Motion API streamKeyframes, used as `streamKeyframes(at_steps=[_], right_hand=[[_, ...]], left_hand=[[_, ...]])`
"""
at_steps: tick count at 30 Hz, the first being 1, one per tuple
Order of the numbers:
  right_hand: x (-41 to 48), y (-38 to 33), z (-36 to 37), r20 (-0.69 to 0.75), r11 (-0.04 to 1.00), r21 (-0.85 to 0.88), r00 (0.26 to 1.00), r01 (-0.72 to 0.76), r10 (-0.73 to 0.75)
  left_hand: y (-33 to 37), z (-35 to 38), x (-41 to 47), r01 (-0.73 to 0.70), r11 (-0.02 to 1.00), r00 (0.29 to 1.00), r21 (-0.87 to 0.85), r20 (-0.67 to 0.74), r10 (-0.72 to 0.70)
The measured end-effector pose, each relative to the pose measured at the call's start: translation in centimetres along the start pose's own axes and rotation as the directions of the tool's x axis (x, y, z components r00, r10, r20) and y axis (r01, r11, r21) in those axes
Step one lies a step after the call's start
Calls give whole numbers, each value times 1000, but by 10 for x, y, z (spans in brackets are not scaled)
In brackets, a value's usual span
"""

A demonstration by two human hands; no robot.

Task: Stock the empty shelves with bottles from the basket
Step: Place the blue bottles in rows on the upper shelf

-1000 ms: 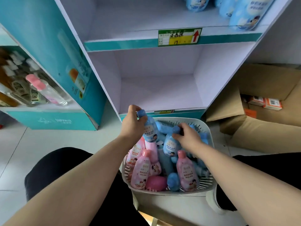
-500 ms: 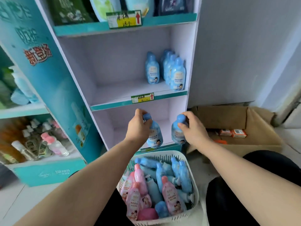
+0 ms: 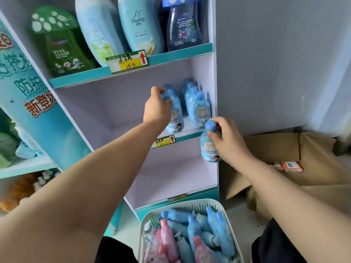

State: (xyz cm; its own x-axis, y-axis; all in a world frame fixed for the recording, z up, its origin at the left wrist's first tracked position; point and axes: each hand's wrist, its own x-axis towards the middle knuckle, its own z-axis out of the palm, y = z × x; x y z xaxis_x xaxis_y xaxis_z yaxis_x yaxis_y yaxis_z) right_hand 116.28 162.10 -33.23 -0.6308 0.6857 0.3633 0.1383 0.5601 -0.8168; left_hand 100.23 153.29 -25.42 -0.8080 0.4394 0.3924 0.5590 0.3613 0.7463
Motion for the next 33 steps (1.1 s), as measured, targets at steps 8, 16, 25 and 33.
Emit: streamKeyframes(at_steps=[8, 16, 25, 33], right_hand=[[12, 23, 15, 82, 997, 82, 997, -5, -2], [26, 26, 22, 37, 995, 101, 999, -15, 12], [35, 30, 32, 70, 984, 175, 997, -23, 11], [41, 13, 30, 46, 989, 150, 999, -8, 1]], left_hand=[[-31, 40, 33, -15, 996, 996, 91, 84, 7], [-52, 45, 30, -116, 983, 984, 143, 151, 94], [-62, 64, 59, -119, 984, 990, 136, 94, 106], [-68, 66, 69, -125, 987, 985, 99, 132, 112]])
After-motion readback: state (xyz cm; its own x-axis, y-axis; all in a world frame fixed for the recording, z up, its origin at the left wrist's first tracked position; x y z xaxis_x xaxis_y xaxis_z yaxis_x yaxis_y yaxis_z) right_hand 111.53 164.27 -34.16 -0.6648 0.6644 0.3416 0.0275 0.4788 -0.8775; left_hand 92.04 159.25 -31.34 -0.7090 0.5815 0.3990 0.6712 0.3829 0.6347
